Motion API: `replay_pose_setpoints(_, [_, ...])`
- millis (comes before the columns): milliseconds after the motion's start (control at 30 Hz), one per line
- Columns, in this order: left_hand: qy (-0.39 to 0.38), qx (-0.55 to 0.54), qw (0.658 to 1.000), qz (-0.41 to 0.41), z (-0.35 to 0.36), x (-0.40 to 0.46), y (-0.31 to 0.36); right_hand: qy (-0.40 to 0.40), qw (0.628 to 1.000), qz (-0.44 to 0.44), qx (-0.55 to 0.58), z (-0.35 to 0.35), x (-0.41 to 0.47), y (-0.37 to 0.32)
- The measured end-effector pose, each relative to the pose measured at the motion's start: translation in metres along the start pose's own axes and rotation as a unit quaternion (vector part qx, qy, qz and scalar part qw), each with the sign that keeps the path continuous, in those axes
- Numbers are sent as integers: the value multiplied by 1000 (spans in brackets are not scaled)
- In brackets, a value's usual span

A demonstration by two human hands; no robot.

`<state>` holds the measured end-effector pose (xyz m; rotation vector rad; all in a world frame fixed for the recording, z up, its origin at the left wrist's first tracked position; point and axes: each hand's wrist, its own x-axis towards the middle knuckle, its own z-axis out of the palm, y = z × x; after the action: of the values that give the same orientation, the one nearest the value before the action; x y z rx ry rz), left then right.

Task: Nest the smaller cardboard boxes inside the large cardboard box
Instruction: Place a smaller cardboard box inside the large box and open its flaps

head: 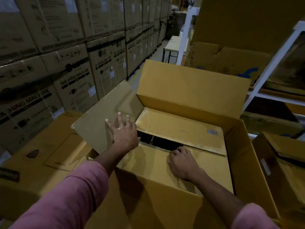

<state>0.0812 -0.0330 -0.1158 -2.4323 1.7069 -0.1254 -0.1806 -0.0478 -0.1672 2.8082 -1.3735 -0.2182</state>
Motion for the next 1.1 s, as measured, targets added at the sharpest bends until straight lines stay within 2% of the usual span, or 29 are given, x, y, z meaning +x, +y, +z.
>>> replay_pose_setpoints(167, [7,13,1000,3,21,-4,-4,-13,1000,1,-10,1,-1,-1])
replay_pose_setpoints(600, [30,-10,999,23,24,-7,-2,-4,1000,9,12,8,-2,8])
replay_pose_setpoints(767, [49,-37,997,40,23,-15,-2,-6,998,48,48,0,3,7])
replay_pose_setpoints(867, [75,-94,990,69,12,-21,10,30,993,78,89,-10,10,5])
replay_pose_setpoints(967, [64,-149,978,128,2,-22,36,90,987,89,101,-24,21,8])
replay_pose_setpoints(1100, [55,-160,969,181,-17,-3,70,105,983,104,105,-50,35,24])
